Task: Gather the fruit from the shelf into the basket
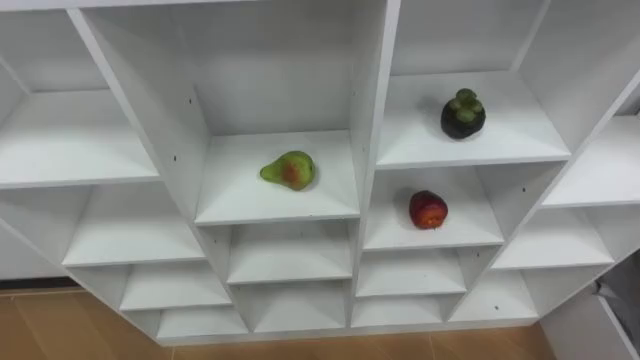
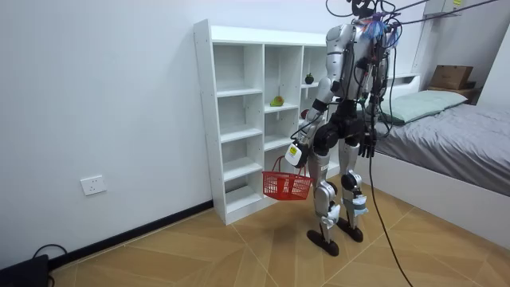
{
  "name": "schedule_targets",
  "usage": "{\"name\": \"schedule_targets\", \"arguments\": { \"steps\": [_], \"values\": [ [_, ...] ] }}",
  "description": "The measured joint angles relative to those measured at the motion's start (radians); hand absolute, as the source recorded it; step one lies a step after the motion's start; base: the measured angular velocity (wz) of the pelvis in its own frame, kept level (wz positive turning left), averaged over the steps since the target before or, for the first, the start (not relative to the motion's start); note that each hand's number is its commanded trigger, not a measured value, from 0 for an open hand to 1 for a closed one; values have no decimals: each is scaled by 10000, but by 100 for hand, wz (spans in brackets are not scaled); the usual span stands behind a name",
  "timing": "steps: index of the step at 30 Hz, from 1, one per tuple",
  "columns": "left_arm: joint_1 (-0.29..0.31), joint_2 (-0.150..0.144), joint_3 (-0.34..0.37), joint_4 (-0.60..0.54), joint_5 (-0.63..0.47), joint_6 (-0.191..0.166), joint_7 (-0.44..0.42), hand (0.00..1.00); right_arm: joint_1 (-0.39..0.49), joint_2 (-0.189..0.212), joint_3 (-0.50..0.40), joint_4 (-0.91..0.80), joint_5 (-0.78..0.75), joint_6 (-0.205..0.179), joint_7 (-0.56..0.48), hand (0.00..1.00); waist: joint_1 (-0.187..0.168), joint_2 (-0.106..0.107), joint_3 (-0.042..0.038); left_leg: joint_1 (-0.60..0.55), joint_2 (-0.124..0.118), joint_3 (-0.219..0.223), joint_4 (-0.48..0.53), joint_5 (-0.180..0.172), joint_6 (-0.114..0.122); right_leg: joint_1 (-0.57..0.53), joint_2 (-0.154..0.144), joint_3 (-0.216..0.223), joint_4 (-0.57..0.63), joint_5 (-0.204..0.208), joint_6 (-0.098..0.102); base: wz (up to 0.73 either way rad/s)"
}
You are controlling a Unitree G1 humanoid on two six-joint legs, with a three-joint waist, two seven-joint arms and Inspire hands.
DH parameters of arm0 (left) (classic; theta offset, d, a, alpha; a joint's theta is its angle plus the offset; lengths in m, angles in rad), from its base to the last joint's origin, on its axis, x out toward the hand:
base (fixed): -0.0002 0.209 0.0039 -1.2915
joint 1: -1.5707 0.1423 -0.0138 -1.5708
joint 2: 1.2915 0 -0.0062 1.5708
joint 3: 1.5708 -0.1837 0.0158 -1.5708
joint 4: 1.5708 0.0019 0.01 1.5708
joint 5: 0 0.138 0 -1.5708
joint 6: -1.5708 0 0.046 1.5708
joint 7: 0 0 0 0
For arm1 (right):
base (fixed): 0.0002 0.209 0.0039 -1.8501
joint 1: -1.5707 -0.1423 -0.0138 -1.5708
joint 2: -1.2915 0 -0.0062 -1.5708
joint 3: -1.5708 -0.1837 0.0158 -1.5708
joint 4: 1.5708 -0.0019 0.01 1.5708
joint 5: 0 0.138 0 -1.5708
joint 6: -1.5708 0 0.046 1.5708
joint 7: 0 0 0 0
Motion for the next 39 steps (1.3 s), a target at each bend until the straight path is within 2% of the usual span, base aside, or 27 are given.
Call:
{"name": "schedule_targets", "arguments": {
  "steps": [9,19,31,39],
  "values": [
    [28,-8,2,-8,-18,-5,59,100,18,0,6,-120,10,30,-159,0,0,-2,-2,23,8,91,-2,0,0,-42,6,99,105,3,-4,-2],
    [90,-17,-4,-7,-15,-33,432,100,172,-3,34,-210,31,-30,-308,0,7,-40,-20,9,9,82,23,0,0,-35,2,11,106,2,-4,0],
    [68,-78,23,-8,-26,-170,424,100,259,1,7,-411,-257,-98,-683,0,7,-96,-50,22,-1,104,22,0,0,-64,-1,107,69,-2,0,0],
    [83,-177,27,-7,-423,-175,426,100,214,1,0,-410,-339,-158,-741,0,34,-100,-55,33,-4,140,32,1,2,-65,-3,143,64,-3,0,0]
  ]
}}
